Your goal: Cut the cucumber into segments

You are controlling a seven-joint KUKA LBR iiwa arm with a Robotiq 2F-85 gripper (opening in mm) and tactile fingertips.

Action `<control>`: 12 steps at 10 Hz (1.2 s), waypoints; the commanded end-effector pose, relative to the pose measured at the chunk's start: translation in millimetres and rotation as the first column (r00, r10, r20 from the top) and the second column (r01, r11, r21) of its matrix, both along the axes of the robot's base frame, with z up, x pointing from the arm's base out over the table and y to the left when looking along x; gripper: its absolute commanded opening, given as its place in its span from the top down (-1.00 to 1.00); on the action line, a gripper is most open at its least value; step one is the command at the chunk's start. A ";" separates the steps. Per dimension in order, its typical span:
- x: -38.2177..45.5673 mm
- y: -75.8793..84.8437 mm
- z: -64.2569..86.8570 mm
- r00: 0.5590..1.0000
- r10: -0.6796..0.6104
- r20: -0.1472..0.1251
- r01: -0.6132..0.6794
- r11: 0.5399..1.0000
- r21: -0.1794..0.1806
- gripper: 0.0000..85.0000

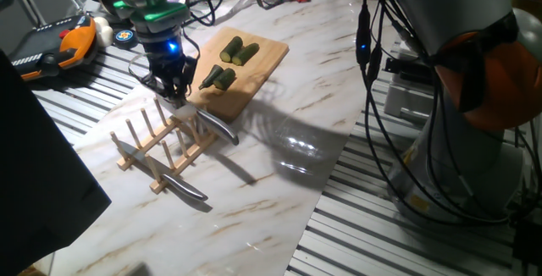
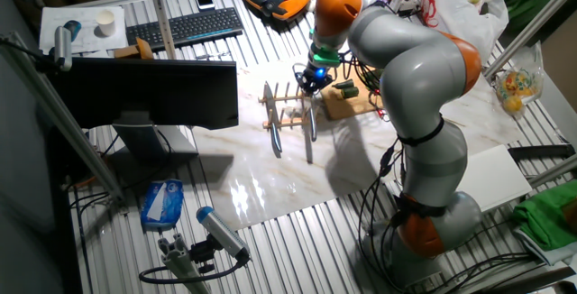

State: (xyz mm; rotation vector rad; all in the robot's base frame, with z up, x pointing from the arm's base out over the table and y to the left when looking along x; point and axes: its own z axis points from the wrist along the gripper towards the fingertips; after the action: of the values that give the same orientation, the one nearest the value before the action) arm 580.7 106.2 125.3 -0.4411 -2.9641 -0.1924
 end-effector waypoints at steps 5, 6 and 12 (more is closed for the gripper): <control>1.9 -2.7 -17.1 1.000 0.010 0.005 -0.010 1.000 0.022 0.98; 2.5 -3.4 -19.0 1.000 0.013 0.005 -0.013 1.000 0.025 0.98; 1.7 -4.6 -34.7 1.000 0.009 0.022 -0.011 0.999 0.050 0.80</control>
State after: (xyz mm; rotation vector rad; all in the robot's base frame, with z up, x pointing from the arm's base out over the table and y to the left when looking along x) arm 582.4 101.6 90.7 -0.4223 -2.9756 -0.2691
